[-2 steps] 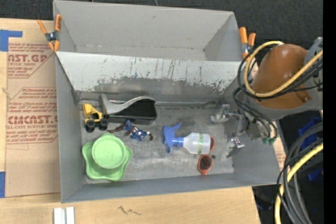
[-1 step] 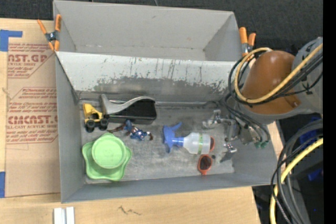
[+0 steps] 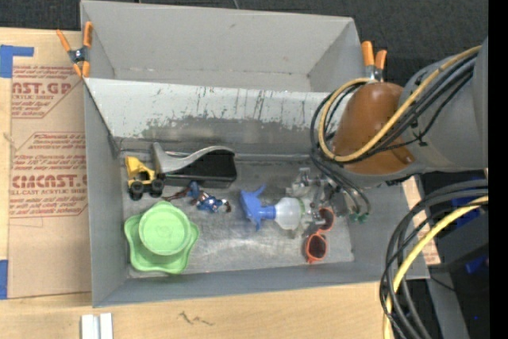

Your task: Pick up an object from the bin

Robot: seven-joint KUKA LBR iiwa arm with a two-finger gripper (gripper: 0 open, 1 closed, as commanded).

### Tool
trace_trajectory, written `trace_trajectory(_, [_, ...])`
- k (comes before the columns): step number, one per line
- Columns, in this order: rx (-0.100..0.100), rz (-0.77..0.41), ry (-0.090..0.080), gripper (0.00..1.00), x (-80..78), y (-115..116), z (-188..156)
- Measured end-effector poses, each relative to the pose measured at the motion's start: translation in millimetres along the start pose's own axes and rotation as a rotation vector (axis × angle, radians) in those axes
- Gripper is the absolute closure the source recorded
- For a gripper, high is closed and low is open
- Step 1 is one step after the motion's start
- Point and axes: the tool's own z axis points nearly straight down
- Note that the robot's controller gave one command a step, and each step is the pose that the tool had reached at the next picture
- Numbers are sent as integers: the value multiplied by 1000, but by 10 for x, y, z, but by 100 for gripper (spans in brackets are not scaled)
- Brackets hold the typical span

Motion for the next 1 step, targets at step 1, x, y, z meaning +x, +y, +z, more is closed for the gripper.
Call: trace_trajectory(1, [0, 0, 0, 100, 0, 0, 0])
